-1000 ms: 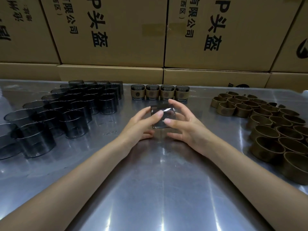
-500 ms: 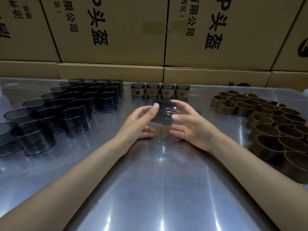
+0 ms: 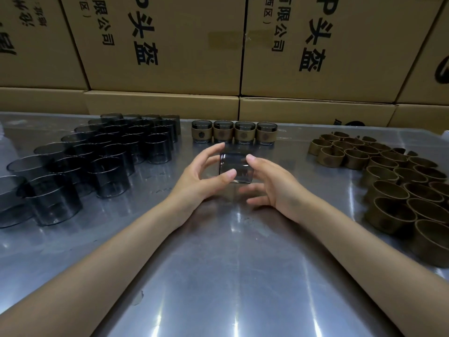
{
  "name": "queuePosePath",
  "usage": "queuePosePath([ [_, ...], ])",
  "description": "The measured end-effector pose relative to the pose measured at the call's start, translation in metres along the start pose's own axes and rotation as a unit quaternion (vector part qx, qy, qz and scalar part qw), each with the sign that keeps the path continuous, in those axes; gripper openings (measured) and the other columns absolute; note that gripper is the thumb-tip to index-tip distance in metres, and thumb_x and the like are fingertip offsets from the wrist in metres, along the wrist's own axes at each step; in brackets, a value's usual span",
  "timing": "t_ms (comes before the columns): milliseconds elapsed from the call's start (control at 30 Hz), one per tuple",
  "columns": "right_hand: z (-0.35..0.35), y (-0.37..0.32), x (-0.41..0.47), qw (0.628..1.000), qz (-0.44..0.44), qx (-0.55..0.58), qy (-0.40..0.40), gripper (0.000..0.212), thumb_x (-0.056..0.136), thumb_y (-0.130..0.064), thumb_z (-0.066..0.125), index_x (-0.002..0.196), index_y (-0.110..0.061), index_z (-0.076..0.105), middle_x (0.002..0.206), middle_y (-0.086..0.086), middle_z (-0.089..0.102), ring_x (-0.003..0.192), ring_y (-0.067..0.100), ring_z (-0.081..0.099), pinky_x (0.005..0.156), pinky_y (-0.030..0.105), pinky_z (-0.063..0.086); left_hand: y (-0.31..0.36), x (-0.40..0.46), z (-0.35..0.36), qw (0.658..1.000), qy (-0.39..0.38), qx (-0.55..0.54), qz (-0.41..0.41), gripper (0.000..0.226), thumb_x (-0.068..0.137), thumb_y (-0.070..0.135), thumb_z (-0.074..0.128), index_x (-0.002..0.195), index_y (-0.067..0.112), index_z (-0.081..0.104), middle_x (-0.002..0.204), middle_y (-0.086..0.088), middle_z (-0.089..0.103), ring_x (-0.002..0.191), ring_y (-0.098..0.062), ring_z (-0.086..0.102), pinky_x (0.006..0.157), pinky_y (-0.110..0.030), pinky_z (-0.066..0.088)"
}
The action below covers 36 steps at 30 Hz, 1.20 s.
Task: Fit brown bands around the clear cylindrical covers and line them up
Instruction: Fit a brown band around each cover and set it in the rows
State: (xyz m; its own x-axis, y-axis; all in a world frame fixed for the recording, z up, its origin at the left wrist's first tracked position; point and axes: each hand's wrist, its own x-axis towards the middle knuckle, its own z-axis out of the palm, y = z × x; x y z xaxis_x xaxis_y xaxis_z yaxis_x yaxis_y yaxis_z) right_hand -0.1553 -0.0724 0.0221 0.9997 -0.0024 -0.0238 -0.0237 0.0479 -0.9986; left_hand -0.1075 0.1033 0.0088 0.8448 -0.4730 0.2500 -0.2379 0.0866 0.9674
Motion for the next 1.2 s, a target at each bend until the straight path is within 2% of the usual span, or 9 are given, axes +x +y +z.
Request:
queuePosePath([
  [167, -0.01, -0.001, -0.005, 0.997, -0.035, 0.055, -0.035, 0.06, 0.073, -0.02, 0.071, 0.128, -0.035, 0.055, 0.13, -0.002, 0.061, 0.109, 0.023, 0.066, 0.071, 0.025, 0.056, 0.004, 0.002, 0.008, 0.999, 0.018, 0.014, -0.046, 0.076, 0.066, 0.068, 0.073, 0.132, 0.039, 0.048, 0.13, 0.004, 0.057, 0.101, -0.014, 0.069, 0.088, -0.031, 0.055],
  [333, -0.011, 0.0, -0.006, 0.996, -0.054, 0.041, -0.052, 0.063, 0.083, 0.007, 0.062, 0.124, -0.04, 0.058, 0.131, -0.003, 0.053, 0.108, 0.009, 0.063, 0.084, 0.028, 0.056, 0.006, 0.002, 0.011, 0.997, 0.041, 0.019, -0.057, 0.083, 0.061, 0.063, 0.065, 0.134, 0.025, 0.051, 0.121, 0.004, 0.064, 0.085, -0.014, 0.072, 0.076, -0.024, 0.058],
  [500, -0.005, 0.001, -0.006, 0.996, -0.065, 0.036, -0.054, 0.068, 0.074, 0.004, 0.071, 0.129, -0.031, 0.053, 0.124, 0.004, 0.059, 0.101, 0.013, 0.068, 0.081, 0.026, 0.056, 0.005, -0.002, 0.008, 0.999, 0.029, -0.002, -0.02, 0.062, 0.07, 0.031, 0.08, 0.128, 0.027, 0.057, 0.127, -0.003, 0.062, 0.112, -0.019, 0.064, 0.094, -0.042, 0.054],
  [667, 0.008, 0.005, -0.007, 0.979, -0.117, -0.162, 0.042, 0.068, 0.075, -0.006, 0.08, 0.132, -0.026, 0.049, 0.128, 0.006, 0.056, 0.115, 0.016, 0.059, 0.1, 0.032, 0.049, 0.006, -0.004, 0.005, 0.999, 0.032, 0.006, 0.026, 0.065, 0.074, 0.02, 0.075, 0.134, 0.031, 0.051, 0.128, 0.003, 0.061, 0.106, -0.001, 0.064, 0.082, -0.017, 0.052],
  [733, 0.011, 0.009, -0.007, 0.967, -0.14, -0.199, 0.078, 0.07, 0.072, -0.005, 0.081, 0.128, -0.023, 0.044, 0.131, 0.007, 0.048, 0.119, 0.015, 0.052, 0.1, 0.027, 0.046, 0.006, -0.004, 0.006, 0.999, 0.02, 0.025, 0.036, 0.067, 0.077, 0.012, 0.078, 0.133, 0.034, 0.05, 0.131, 0.002, 0.059, 0.109, -0.004, 0.063, 0.085, -0.019, 0.052],
  [833, 0.015, 0.015, -0.005, 0.938, -0.174, -0.276, 0.117, 0.07, 0.072, -0.007, 0.081, 0.118, -0.024, 0.031, 0.127, 0.008, 0.041, 0.115, 0.012, 0.046, 0.089, 0.015, 0.043, 0.006, -0.004, 0.009, 0.998, 0.01, 0.053, 0.039, 0.073, 0.069, 0.018, 0.081, 0.13, 0.041, 0.046, 0.135, 0.003, 0.055, 0.119, -0.014, 0.059, 0.098, -0.029, 0.049],
  [933, 0.016, 0.017, -0.003, 0.927, -0.189, -0.295, 0.133, 0.07, 0.073, -0.008, 0.079, 0.116, -0.024, 0.026, 0.126, 0.008, 0.038, 0.112, 0.012, 0.045, 0.081, 0.006, 0.04, 0.006, -0.003, 0.01, 0.998, 0.0, 0.054, 0.032, 0.074, 0.077, 0.007, 0.079, 0.135, 0.036, 0.042, 0.137, 0.002, 0.053, 0.124, -0.017, 0.055, 0.103, -0.032, 0.046],
  [1133, 0.015, 0.018, -0.003, 0.926, -0.169, -0.317, 0.114, 0.075, 0.076, -0.016, 0.078, 0.129, -0.023, 0.026, 0.132, 0.004, 0.034, 0.12, 0.015, 0.043, 0.094, 0.021, 0.041, 0.008, -0.003, 0.011, 0.998, -0.012, 0.059, 0.011, 0.079, 0.078, 0.005, 0.078, 0.143, 0.026, 0.039, 0.138, 0.0, 0.052, 0.122, -0.014, 0.056, 0.101, -0.028, 0.047],
  [1200, 0.017, 0.017, -0.004, 0.931, -0.164, -0.306, 0.113, 0.069, 0.078, -0.019, 0.074, 0.129, -0.024, 0.028, 0.131, 0.003, 0.035, 0.119, 0.014, 0.041, 0.09, 0.018, 0.042, 0.008, -0.003, 0.011, 0.999, -0.016, 0.052, 0.007, 0.078, 0.077, 0.01, 0.079, 0.143, 0.026, 0.04, 0.138, 0.001, 0.052, 0.12, -0.012, 0.057, 0.097, -0.027, 0.05],
])
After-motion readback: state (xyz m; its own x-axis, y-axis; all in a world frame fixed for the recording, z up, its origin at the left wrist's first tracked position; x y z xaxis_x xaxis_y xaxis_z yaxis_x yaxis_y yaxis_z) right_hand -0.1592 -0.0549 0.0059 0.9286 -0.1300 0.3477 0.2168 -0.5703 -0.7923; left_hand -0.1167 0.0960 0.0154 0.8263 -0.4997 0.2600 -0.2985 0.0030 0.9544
